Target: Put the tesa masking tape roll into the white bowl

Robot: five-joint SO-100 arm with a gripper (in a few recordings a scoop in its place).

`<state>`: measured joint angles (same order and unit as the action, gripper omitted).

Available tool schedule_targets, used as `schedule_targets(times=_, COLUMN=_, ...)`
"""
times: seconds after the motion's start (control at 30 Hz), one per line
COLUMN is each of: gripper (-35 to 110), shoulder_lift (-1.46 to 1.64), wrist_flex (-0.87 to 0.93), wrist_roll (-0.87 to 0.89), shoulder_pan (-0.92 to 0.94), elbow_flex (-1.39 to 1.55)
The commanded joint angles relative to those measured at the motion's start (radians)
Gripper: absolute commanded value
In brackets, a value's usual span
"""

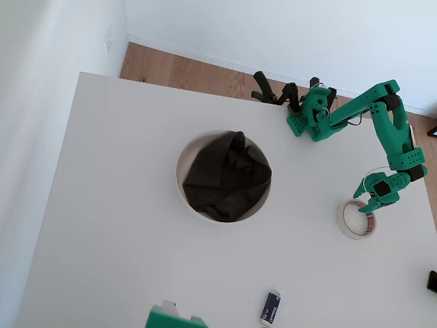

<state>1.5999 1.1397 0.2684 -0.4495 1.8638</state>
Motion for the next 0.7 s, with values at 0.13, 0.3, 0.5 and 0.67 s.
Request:
schedule_targets(times=0.13, gripper=13, shoulder_lift=0.025, wrist_flex=-0.008, wrist_roll=0.038, shoulder_pan=-0.037, elbow_flex=-0.032)
schedule_targets(times=0.3, gripper=13, shoulder_lift=0.011, wrist_flex=-0.009, wrist_roll=0.061, shoulder_pan=-0.058, elbow_flex=-0.028)
schedule_targets(times=0.5, gripper=12, shoulder_lift=-0.044, wrist_flex=-0.038, wrist_roll=0.086, shoulder_pan=-0.078, elbow_flex=-0.028)
schedule_targets(times=0.67, gripper=12, shoulder_lift=-0.084, wrist_flex=-0.067, wrist_roll=0.097, shoulder_pan=-0.092, elbow_flex=-0.028)
